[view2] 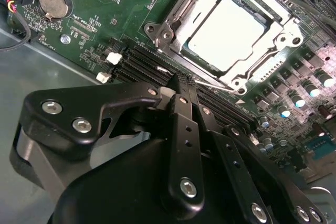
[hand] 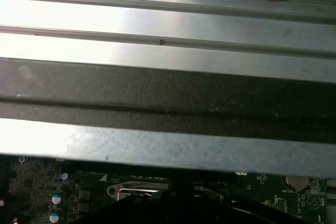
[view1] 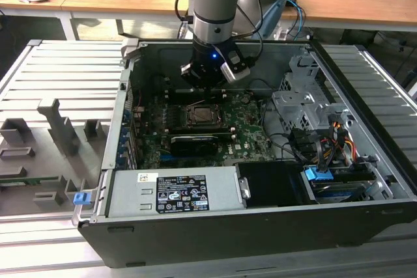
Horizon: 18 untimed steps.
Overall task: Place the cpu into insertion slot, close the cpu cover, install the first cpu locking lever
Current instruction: 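Close the cpu cover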
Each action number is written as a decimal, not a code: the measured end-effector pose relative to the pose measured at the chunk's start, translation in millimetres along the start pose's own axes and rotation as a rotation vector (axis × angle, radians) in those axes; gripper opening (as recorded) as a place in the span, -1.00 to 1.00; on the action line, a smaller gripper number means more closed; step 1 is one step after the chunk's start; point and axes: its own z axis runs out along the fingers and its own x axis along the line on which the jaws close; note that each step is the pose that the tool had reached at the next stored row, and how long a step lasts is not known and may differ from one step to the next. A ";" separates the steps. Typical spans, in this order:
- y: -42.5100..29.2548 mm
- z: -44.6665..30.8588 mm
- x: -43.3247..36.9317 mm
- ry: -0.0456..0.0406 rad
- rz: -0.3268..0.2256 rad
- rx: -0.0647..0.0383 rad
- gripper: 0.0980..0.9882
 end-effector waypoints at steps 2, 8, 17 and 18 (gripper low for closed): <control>0.0 0.4 -0.3 -0.0001 0.000 0.000 -0.98; -0.3 2.1 -1.1 0.0001 0.000 0.000 -0.98; -0.7 4.4 -3.6 0.0001 0.000 0.001 -0.98; -0.8 4.5 -4.3 0.0000 0.000 0.001 -0.98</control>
